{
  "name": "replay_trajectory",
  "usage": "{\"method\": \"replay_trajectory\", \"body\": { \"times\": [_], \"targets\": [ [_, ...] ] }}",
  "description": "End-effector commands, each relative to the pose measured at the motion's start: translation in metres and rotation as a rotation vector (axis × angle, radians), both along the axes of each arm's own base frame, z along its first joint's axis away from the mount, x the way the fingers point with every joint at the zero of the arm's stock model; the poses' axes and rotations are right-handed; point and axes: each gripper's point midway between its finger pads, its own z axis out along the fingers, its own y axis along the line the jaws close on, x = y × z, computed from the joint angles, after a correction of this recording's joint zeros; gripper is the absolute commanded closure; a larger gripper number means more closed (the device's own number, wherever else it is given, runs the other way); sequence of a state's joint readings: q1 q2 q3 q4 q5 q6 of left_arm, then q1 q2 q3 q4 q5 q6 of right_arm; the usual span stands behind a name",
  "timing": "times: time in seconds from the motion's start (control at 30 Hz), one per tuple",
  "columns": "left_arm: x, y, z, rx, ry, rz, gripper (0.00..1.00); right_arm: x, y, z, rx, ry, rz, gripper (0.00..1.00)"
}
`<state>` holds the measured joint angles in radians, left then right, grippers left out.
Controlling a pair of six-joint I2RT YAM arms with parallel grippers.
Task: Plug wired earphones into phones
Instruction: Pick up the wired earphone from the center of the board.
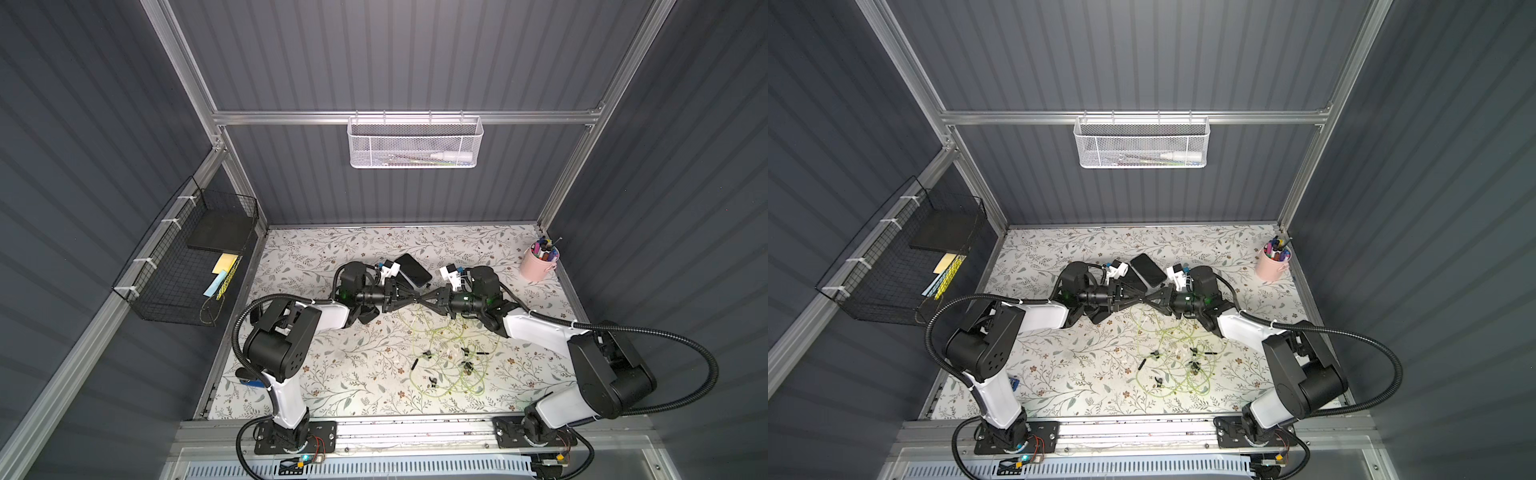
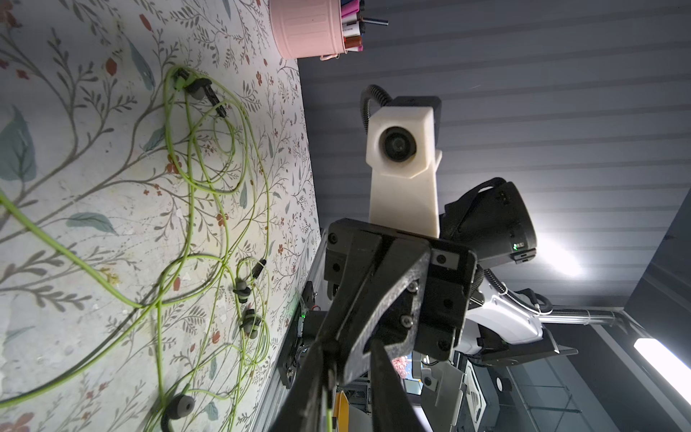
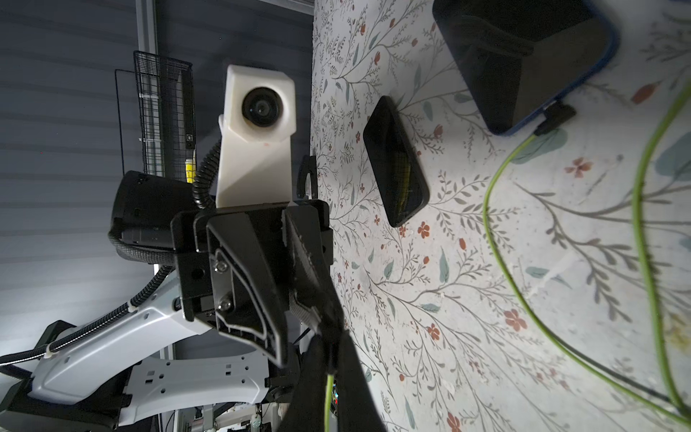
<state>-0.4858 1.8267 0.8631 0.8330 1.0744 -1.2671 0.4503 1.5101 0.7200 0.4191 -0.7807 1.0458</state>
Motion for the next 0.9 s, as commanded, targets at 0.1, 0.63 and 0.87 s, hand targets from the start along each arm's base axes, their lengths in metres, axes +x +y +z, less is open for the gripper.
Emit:
{"method": "replay_trajectory", "body": {
  "times": [0.1,0.63,0.87],
  "targets": [
    [-0.0045,-0.0038,0.0068,0.014,-0.057,-0.023,0.8,-0.0055,-0.0028,0.0011,-0.009,-0.011,0.011,0.93],
    [-0.0032,-0.0027,0.0031,0.039,-0.063,-0.013,0.87,-0.0086,-0.0089,0.0,-0.022,-0.008,0.006,0.93],
    [-0.0029,-0.0025,0.004,0.04,-0.063,-0.008,0.97,-0.0075,-0.0095,-0.004,-0.029,-0.001,-0.002,0.93]
  ]
}}
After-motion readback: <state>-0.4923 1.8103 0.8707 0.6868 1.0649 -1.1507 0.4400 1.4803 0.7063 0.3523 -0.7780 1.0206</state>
